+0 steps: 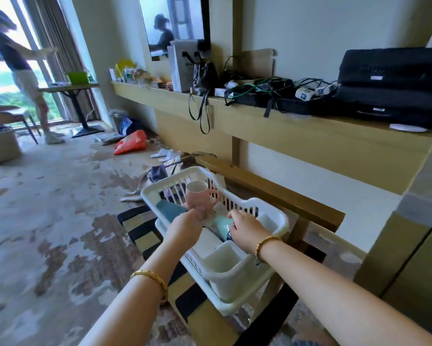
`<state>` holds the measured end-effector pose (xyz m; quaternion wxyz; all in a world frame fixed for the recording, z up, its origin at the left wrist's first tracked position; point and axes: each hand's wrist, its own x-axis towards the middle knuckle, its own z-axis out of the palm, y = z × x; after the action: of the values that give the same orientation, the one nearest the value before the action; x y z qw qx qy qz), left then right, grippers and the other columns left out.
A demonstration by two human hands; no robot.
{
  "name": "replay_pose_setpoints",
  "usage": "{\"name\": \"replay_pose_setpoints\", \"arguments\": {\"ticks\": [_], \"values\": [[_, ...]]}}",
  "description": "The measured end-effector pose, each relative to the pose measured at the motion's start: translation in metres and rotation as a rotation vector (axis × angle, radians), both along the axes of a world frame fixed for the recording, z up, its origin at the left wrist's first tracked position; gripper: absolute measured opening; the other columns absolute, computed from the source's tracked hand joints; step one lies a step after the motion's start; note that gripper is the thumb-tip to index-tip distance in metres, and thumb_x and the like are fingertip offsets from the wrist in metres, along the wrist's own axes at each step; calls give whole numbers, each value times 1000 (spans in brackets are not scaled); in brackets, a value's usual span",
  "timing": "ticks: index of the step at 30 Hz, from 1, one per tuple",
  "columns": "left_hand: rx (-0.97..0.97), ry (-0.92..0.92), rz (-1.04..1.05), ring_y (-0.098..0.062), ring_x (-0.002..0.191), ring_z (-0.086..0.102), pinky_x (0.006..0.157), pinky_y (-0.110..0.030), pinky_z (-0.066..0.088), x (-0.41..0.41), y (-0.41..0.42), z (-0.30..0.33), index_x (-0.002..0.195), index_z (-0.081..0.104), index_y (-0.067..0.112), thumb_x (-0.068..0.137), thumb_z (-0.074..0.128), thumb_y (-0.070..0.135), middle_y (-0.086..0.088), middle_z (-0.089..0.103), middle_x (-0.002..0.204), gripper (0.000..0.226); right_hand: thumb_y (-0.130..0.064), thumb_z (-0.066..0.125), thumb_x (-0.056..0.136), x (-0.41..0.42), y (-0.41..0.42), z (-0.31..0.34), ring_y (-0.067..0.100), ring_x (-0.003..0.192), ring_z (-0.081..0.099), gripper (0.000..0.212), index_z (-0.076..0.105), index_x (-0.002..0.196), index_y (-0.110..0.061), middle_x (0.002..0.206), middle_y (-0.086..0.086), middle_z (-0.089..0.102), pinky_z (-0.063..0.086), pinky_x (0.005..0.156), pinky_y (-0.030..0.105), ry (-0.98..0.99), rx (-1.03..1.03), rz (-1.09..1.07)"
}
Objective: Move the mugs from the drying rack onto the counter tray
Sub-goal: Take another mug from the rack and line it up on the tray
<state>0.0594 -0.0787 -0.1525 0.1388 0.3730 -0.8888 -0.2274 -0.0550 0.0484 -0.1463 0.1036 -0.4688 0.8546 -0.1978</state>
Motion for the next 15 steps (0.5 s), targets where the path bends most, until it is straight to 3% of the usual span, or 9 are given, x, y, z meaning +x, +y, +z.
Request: {"name": "replay_pose_setpoints", "arguments": {"ticks": [6,10,15], "values": [[-27,-159,-77,-20,112,54,81,-28,45,-12,-12,-17,126,53,18,91,50,28,-4,57,126,36,-12,42,95,-20,-21,-12,28,121,47,40,39,135,-11,136,12,43,41,101,38,11,255,-72],[20,-235,-134,-17,94,55,72,-26,46,-30,-11,-22,114,58,18,87,52,34,-3,60,116,33,-13,44,94,-28,-29,-9,27,108,55,32,48,125,-6,127,13,48,45,89,33,34,385,-77],[143,-280,-255,-24,119,50,96,-31,42,-56,-3,-20,135,44,17,89,55,26,-7,51,134,48,-23,51,91,-29,-30,0,25,91,58,27,57,112,-8,104,9,59,47,79,34,145,518,24]]}}
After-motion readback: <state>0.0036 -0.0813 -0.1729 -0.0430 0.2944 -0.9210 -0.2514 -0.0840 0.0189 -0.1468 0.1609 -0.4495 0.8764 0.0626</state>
